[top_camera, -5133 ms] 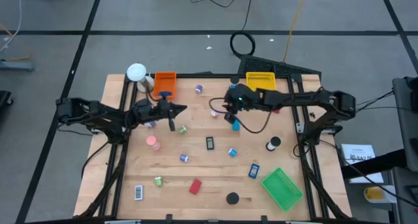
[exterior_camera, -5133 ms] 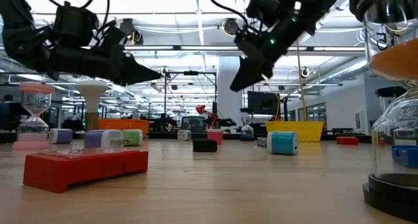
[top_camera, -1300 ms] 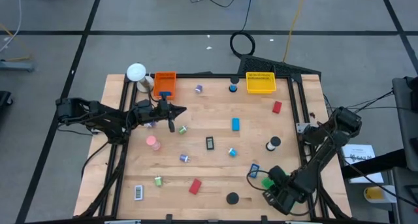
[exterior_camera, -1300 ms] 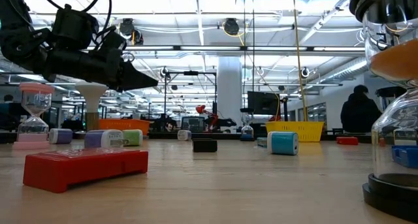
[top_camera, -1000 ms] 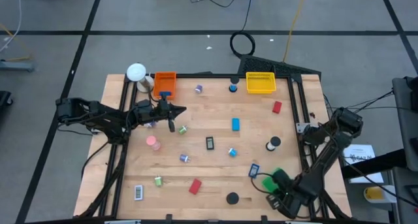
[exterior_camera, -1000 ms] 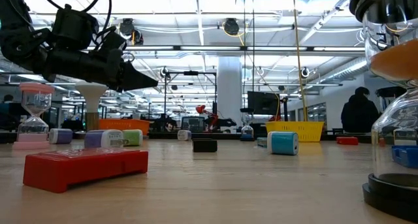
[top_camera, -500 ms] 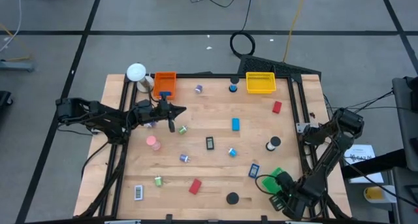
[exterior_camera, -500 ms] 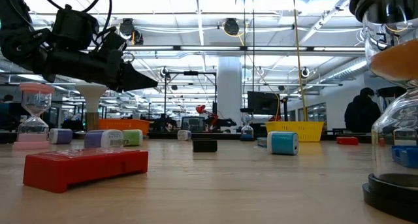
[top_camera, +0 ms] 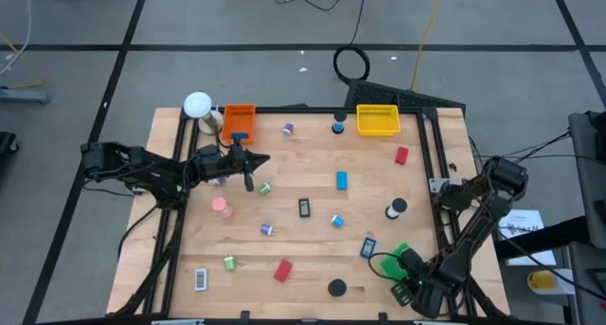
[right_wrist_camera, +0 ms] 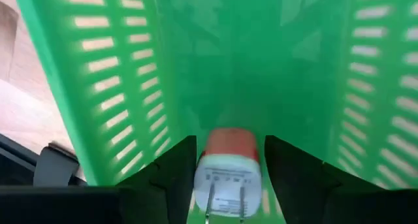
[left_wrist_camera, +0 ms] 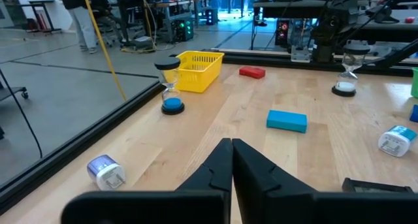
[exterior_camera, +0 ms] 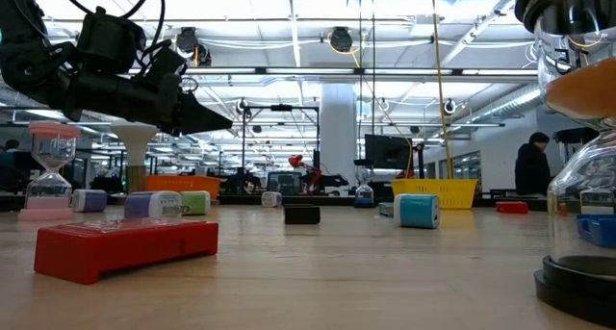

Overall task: Pick & Place Office items
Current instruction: Put the pink charger adapter into the green bin

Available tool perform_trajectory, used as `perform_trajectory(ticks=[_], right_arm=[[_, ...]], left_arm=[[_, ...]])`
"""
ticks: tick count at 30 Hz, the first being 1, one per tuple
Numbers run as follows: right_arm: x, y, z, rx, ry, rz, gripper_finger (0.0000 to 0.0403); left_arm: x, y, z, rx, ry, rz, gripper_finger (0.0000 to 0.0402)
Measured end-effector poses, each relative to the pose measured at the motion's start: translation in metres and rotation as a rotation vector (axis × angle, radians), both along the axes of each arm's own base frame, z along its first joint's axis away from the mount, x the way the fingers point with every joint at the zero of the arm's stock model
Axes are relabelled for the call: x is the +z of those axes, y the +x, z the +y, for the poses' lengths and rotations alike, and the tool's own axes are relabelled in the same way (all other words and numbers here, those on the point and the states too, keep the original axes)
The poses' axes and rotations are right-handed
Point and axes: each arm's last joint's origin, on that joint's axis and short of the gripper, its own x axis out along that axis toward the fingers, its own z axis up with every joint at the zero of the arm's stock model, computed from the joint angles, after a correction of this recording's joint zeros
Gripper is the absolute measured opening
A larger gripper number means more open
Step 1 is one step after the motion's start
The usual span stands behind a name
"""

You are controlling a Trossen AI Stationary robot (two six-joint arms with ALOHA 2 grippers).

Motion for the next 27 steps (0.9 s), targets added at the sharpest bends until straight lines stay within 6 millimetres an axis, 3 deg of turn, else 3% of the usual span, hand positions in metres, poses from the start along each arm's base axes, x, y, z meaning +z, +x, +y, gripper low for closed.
perform_trajectory(ticks=[9,20,27], right_arm=[[0.019,-0.004,-0.008,0.009,0.035,-0.023,0.0183],[0.022,-0.005,-0.008,0.059,0.04,-0.032,0.0118],[0.022,-0.004,-0.009,0.072,0.059,0.008,0.0081]], left_arm=[[0.0,0.0,0.0,0.0,0.0,0.0,0.0024],[0.0,0.0,0.0,0.0,0.0,0.0,0.0003],[0.0,0.0,0.0,0.001,-0.001,0.0,0.0024]])
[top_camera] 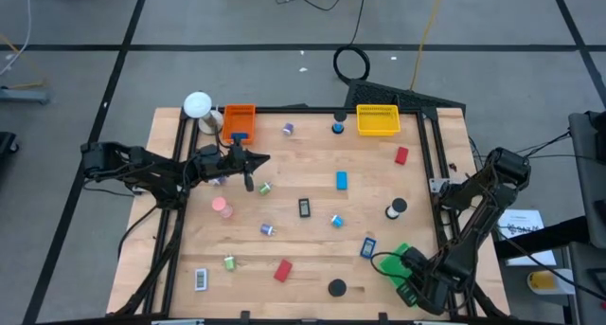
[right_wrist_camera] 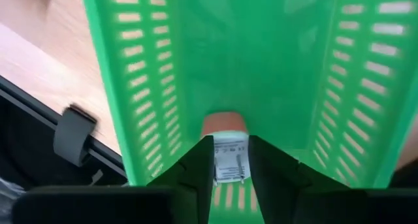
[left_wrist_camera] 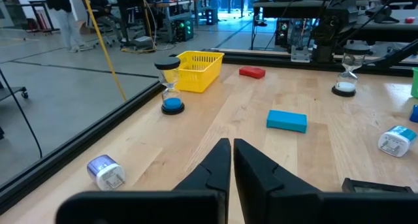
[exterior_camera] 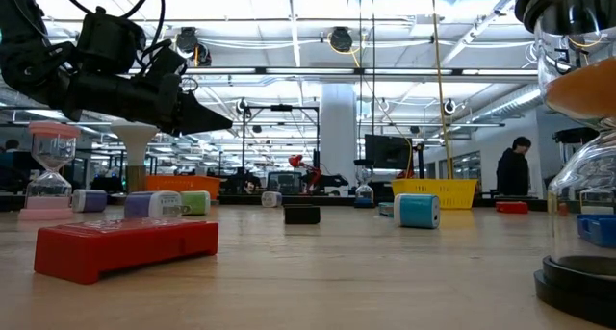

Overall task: Pick & Place Office items
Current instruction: Put the pink charger adapter into the green bin

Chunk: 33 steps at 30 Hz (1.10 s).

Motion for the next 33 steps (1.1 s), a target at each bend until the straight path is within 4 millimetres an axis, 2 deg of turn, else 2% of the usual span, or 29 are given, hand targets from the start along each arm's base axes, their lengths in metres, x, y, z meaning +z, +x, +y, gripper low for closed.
perform_trajectory(ticks=[5,11,19,26,30,33], right_arm=[[0.0,0.004,-0.003,0.004,-0.008,-0.001,0.0083],[0.0,0.009,-0.005,0.012,0.001,-0.01,0.0115],[0.005,0.008,-0.006,0.027,0.04,0.02,0.0138],[0.016,0.003,-0.016,0.034,0.021,0.025,0.0113],[0.015,0.002,-0.016,0.064,0.03,0.048,0.0082],[0.015,0.004,-0.013,0.092,0.05,0.025,0.0053]], left_arm=[[0.0,0.0,0.0,0.0,0.0,0.0,0.002],[0.0,0.0,0.0,0.0,0.0,0.001,0.0003],[-0.001,0.0,0.0,0.0,-0.003,0.009,0.0024],[-0.001,0.0,0.0,0.0,-0.002,0.009,0.0014],[-0.001,0.0,0.0,0.0,-0.003,0.01,0.0003],[-0.001,0.0,0.0,-0.001,-0.004,0.014,0.0009]])
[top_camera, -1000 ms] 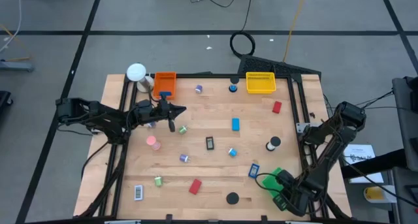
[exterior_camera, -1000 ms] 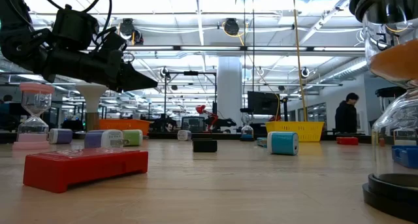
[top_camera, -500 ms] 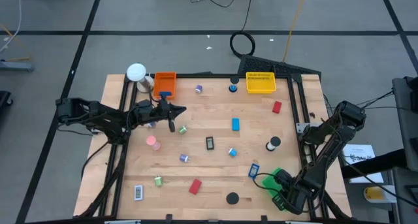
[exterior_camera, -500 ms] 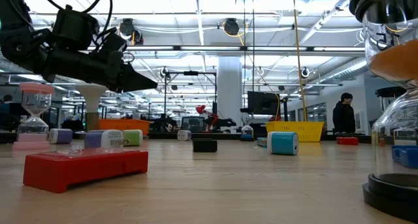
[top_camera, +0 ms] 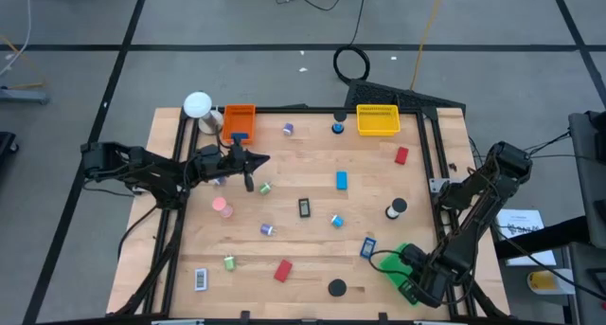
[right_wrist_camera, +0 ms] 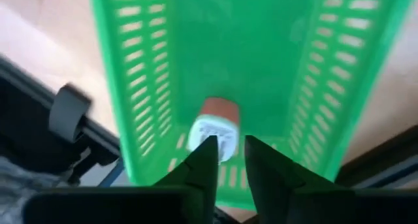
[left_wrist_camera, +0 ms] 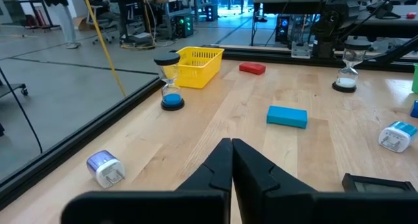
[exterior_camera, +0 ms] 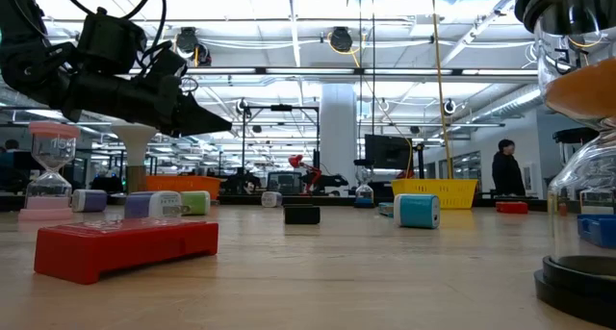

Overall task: Pick & Place Office items
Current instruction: Put the pink charger adapter into the green bin

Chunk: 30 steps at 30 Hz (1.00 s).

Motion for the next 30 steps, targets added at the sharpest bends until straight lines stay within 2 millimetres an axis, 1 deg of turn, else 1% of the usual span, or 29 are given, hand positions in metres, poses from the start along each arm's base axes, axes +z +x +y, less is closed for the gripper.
perform_trajectory(ticks=[4,7,13,15,18,20,25,30], right_arm=[[0.0,0.0,0.0,0.001,-0.001,0.002,0.0016],[0.0,0.0,-0.001,0.002,-0.006,0.004,0.0003],[-0.003,-0.003,-0.002,0.012,-0.011,0.047,0.0004],[-0.007,-0.005,-0.002,0.012,-0.002,0.064,0.0001],[-0.018,-0.009,-0.002,0.007,0.037,0.08,0.0001],[-0.022,-0.009,0.0,0.01,0.068,0.059,0.0001],[-0.023,-0.008,0.001,0.013,0.081,0.047,0.0001],[-0.023,-0.008,0.001,0.024,0.078,0.034,0.0001]], left_arm=[[0.0,0.0,0.0,0.0,0.0,0.0,0.0023],[0.0,0.0,0.0,0.001,0.0,0.0,0.0025],[0.0,0.0,0.0,0.0,0.0,0.0,0.0009],[0.0,0.0,0.0,0.001,0.0,0.0,0.0003],[0.0,0.0,0.0,0.0,0.0,0.0,0.0007],[0.0,0.0,0.0,0.0,0.0,0.0,0.0015],[0.0,0.0,0.0,0.0,0.0,0.0,0.0024],[0.0,0.0,0.0,0.0,0.0,0.0,0.0012]])
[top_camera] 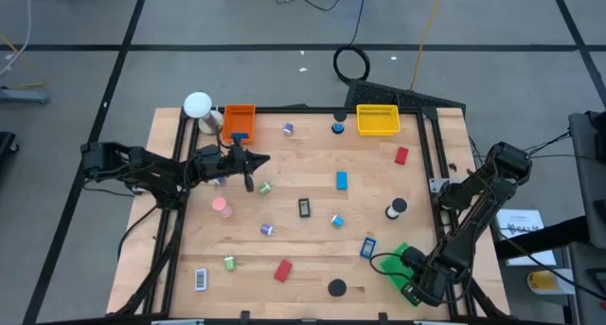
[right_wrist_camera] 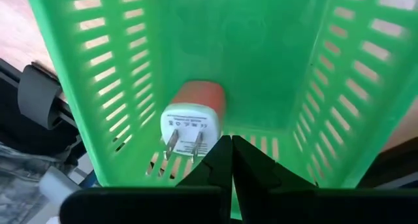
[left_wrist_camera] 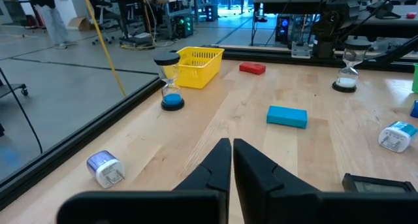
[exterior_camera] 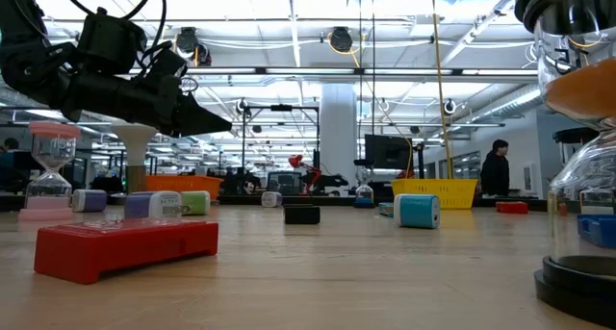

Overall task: Pick & Place Office items
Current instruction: Put the pink charger adapter into the green bin, then put the blue hourglass into the yellow bin

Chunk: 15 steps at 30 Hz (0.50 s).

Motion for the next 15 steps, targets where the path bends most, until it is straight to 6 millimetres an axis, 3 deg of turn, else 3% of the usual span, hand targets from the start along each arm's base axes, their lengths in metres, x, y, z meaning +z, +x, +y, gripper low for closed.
perform_trajectory(ticks=[4,10,15], right_arm=[[0.0009,0.0022,0.0024,0.009,0.018,-0.043,0.0],[0.0009,0.0024,0.0024,0.012,0.02,-0.045,0.0],[0.0068,0.0023,-0.0016,0.017,0.025,-0.048,0.0]], left_arm=[[0.0,0.0,0.0,0.0,0.0,0.0,0.0003],[0.0,0.0,0.0,0.001,-0.005,-0.001,0.0024],[-0.0003,0.0,0.0,0.012,-0.09,-0.024,0.0026]])
